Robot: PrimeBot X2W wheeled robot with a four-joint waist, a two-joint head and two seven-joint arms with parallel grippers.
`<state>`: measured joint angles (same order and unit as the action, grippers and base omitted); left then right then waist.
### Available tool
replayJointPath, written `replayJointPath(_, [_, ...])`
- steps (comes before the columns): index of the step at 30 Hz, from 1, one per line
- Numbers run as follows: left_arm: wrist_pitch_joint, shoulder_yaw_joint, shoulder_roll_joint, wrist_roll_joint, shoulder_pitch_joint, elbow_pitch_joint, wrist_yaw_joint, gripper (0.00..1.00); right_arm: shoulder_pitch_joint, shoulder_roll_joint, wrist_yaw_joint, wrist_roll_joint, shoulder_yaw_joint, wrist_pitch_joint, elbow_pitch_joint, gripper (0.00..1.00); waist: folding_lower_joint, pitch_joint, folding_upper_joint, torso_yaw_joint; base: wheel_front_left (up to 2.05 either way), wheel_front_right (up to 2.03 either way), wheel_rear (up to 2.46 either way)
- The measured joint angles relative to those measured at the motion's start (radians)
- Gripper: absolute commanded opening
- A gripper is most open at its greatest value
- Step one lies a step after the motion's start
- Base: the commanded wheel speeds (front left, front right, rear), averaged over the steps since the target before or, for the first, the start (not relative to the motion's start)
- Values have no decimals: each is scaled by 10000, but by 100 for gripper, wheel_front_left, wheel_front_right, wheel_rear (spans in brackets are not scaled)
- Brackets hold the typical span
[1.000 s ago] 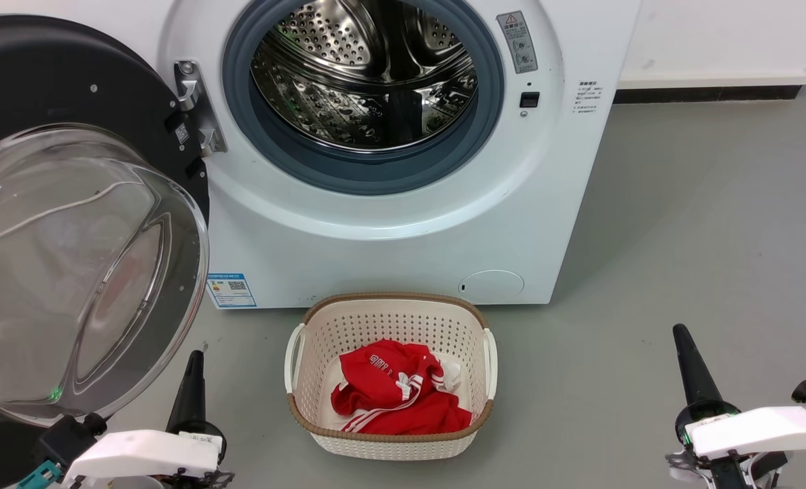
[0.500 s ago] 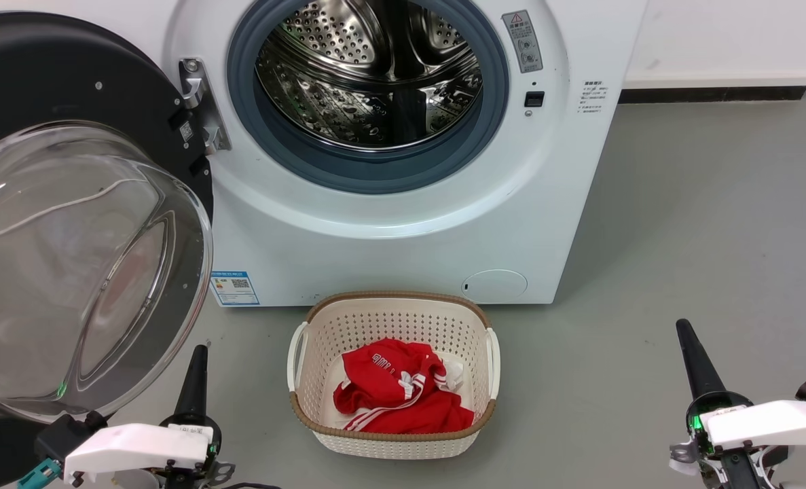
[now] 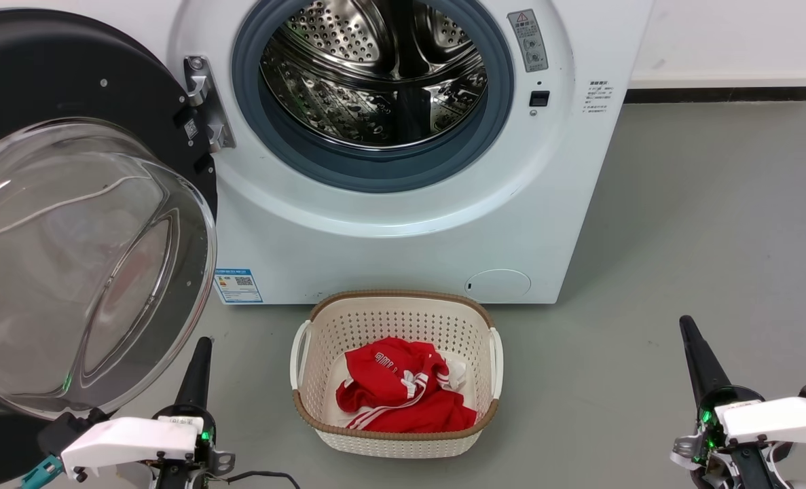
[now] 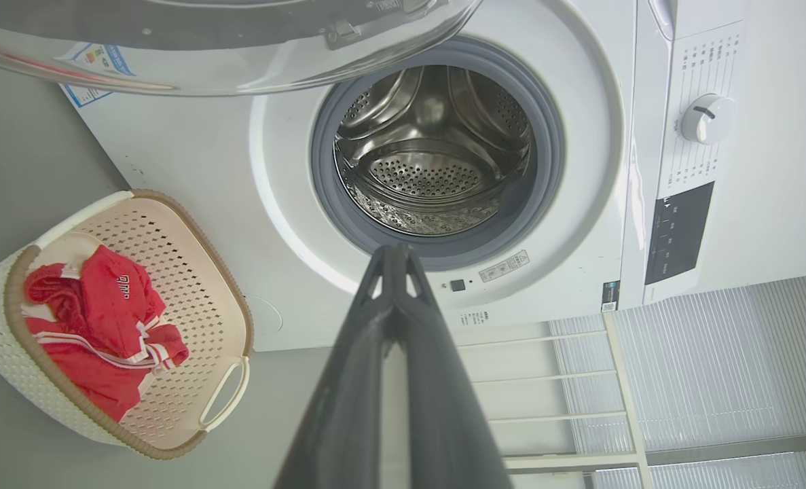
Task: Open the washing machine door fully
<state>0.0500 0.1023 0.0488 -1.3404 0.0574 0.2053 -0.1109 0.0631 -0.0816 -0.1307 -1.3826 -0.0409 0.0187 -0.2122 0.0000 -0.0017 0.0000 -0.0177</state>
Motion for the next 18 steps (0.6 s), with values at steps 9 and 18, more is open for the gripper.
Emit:
replayJointPath(9, [182,29,0,-755,121,115,-38,0,102,4,0,-727,-100,186,-90,0,0,12,0,45,0,0,0])
replayJointPath(18, [343,56,2,-1459,276,221,-96,0,201,8,0,-1409,-188,353,-167,0,0,25,0,91,0,0,0])
